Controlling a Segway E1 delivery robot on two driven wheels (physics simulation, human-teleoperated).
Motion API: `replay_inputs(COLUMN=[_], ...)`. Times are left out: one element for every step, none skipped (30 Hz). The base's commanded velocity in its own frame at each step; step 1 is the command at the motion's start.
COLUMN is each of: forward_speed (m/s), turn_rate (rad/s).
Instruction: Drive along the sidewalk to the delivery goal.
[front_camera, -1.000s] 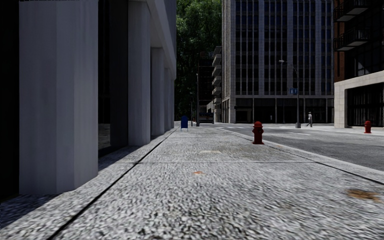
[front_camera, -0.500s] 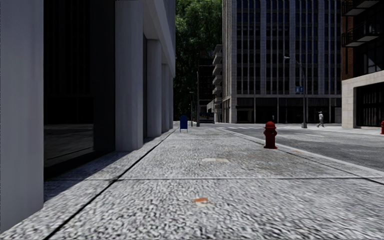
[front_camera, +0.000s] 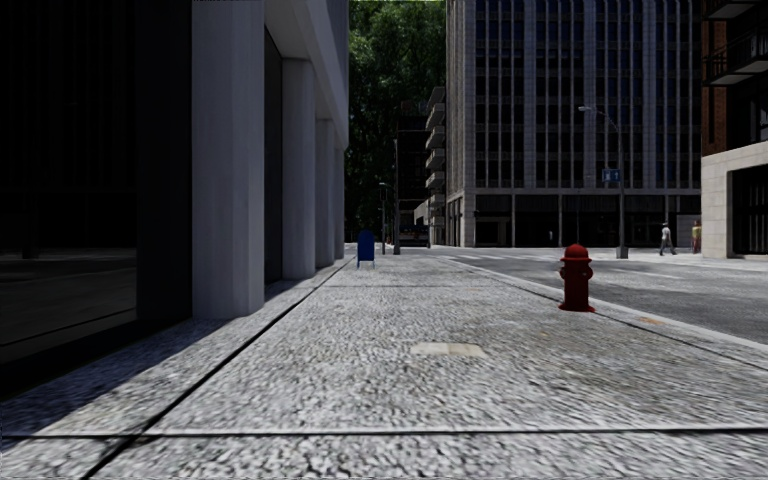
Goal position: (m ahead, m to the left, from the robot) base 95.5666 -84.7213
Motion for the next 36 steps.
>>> replay_inputs(forward_speed=[2.00,2.00,2.00,2.00,2.00,2.00,2.00,2.00,2.00,2.00,2.00,2.00,2.00,2.00,2.00,2.00,2.00,2.00,2.00,2.00,2.00,2.00,2.00,2.00,2.00,2.00,2.00,2.00,2.00,2.00,2.00,2.00,2.00,2.00,2.00,2.00], turn_rate=[0.00,0.00,0.00,0.00,0.00,0.00,0.00,0.00,0.00,0.00,0.00,0.00,0.00,0.00,0.00,0.00,0.00,0.00,0.00,0.00,0.00,0.00,0.00,0.00,0.00,0.00,0.00,0.00,0.00,0.00,0.00,0.00,0.00,0.00,0.00,0.00])
